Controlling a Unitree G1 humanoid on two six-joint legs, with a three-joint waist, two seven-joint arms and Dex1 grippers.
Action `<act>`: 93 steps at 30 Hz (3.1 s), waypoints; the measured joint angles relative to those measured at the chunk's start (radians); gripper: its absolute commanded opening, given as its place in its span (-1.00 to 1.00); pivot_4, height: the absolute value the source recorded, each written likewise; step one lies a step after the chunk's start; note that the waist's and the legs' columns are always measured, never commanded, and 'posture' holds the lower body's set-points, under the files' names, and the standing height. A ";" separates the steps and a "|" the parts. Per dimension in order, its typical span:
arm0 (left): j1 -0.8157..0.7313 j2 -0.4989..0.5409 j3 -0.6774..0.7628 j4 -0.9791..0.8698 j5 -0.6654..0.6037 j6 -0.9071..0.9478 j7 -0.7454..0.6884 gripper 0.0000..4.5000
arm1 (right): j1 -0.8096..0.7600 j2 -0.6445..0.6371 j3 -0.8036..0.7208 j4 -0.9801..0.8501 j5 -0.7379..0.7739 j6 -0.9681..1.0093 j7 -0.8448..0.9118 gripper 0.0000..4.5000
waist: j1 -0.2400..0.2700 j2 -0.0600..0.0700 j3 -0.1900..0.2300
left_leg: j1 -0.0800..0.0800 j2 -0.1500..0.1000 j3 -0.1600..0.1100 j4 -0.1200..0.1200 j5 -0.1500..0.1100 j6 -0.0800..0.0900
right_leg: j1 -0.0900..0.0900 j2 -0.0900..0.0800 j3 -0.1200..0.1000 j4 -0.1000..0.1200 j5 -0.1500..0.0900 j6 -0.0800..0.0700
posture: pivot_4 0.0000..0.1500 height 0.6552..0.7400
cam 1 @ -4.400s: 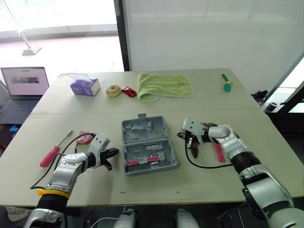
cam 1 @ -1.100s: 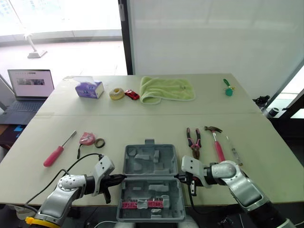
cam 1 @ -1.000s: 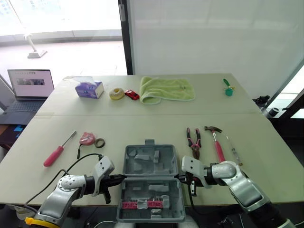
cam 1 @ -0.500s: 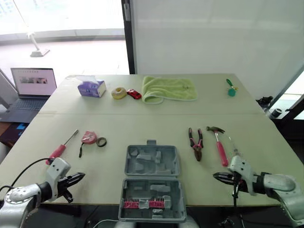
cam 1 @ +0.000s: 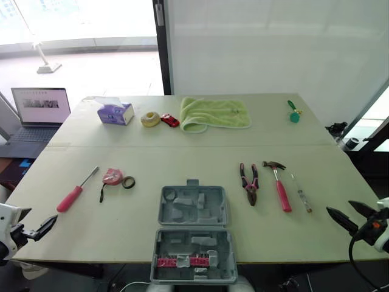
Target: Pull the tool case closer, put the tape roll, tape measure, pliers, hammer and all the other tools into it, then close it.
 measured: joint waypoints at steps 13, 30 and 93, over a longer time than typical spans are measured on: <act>0.083 -0.053 -0.037 -0.401 -0.078 0.194 0.011 0.99 | -0.348 -0.112 0.304 -0.546 0.353 0.597 0.036 0.98 | -0.022 0.002 0.002 | -0.001 0.002 0.003 -0.005 0.000 0.000 | -0.006 0.001 0.004 0.000 0.000 0.000 | 1.00 0.92; 0.271 -0.316 -0.085 -1.012 -0.096 0.525 0.383 0.99 | -0.847 -0.097 0.793 -0.520 0.144 0.586 0.307 0.98 | -0.001 -0.006 0.008 | -0.003 0.001 0.005 -0.004 0.000 0.000 | -0.008 0.001 0.005 0.000 0.001 -0.001 | 1.00 0.92; -0.526 -0.435 -0.458 -0.313 0.190 0.616 0.658 -0.98 | -0.740 -0.286 0.747 -0.728 0.087 0.699 0.296 1.00 | 0.005 -0.009 0.010 | -0.003 -0.003 0.005 -0.003 0.001 -0.002 | -0.007 0.003 0.002 0.003 0.004 0.004 | 1.00 0.92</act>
